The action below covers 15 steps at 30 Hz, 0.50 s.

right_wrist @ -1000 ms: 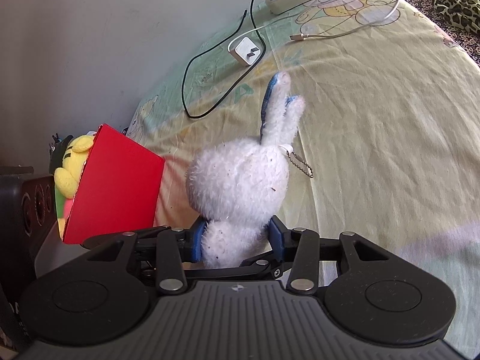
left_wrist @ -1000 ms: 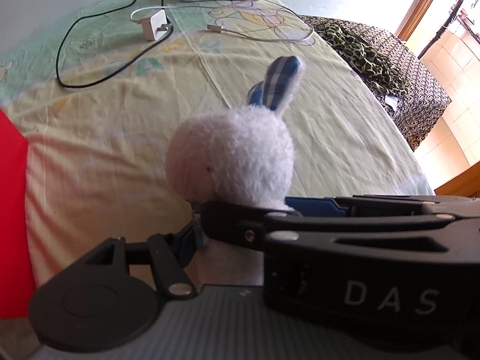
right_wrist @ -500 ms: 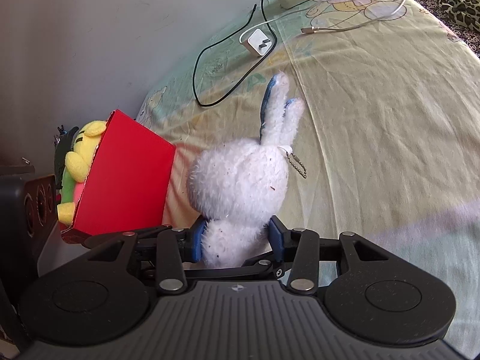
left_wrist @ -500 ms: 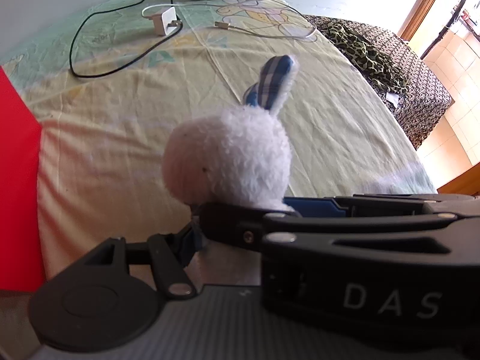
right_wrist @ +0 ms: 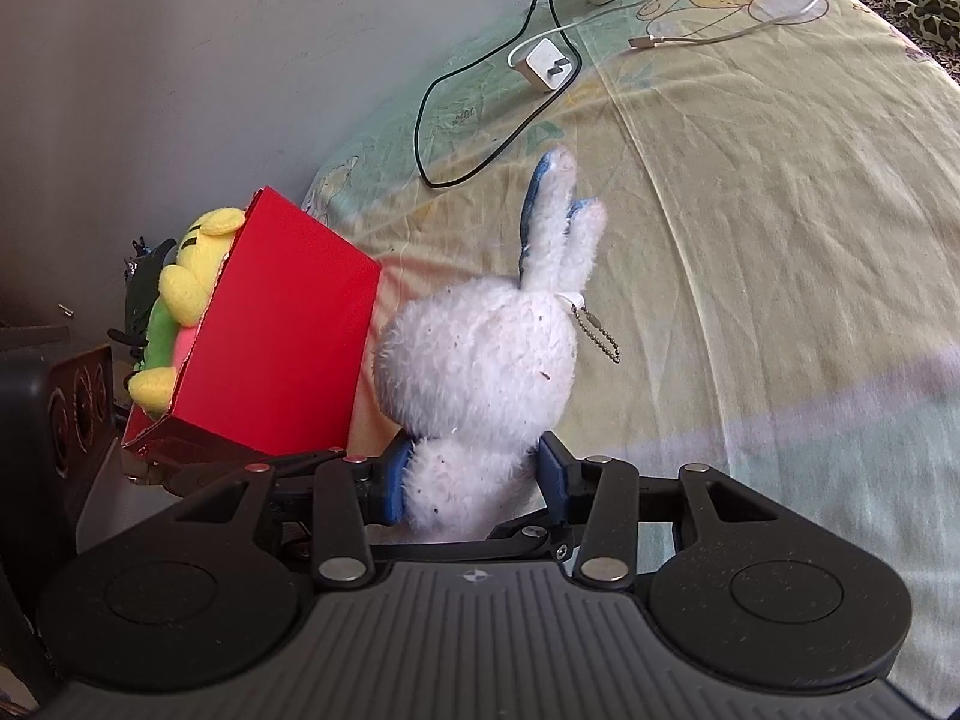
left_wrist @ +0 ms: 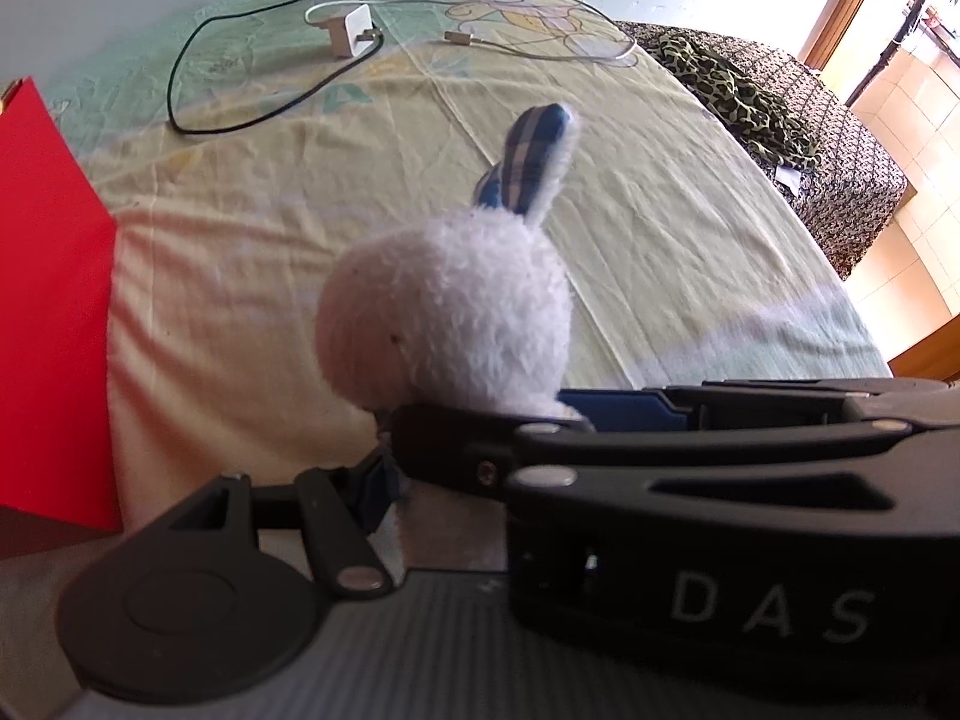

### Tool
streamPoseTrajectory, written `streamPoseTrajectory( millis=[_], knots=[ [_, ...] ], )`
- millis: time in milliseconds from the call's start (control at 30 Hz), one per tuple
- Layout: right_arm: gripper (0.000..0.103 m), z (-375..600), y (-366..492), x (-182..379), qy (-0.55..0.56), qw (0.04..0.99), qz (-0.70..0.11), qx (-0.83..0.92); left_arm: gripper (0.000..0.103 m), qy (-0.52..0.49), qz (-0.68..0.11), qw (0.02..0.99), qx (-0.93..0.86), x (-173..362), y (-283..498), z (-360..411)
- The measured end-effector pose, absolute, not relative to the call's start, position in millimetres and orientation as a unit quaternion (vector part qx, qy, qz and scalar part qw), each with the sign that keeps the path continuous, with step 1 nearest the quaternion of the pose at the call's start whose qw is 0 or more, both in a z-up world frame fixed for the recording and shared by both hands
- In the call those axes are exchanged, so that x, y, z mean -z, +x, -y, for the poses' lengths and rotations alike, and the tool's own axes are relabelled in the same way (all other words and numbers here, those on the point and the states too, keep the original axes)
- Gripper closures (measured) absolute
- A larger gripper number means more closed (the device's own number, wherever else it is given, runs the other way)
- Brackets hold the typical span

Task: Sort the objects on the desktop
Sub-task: 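Carry the held white bunny with the right gripper over the red box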

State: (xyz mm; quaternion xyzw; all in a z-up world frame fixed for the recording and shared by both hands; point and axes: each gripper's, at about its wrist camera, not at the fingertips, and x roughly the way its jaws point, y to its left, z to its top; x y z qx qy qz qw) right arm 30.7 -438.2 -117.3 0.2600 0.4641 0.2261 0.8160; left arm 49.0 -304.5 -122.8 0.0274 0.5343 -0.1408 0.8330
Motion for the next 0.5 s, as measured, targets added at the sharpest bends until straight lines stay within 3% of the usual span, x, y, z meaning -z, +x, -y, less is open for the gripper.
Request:
streamPoseTrajectory(
  millis=[500],
  knots=[
    [0.057,382.6,-5.2,113.0,0.276,0.824,-0.458,-0.186,0.044,0.046,-0.540,0.820,0.185,118.6,22.1,247.5]
  ],
)
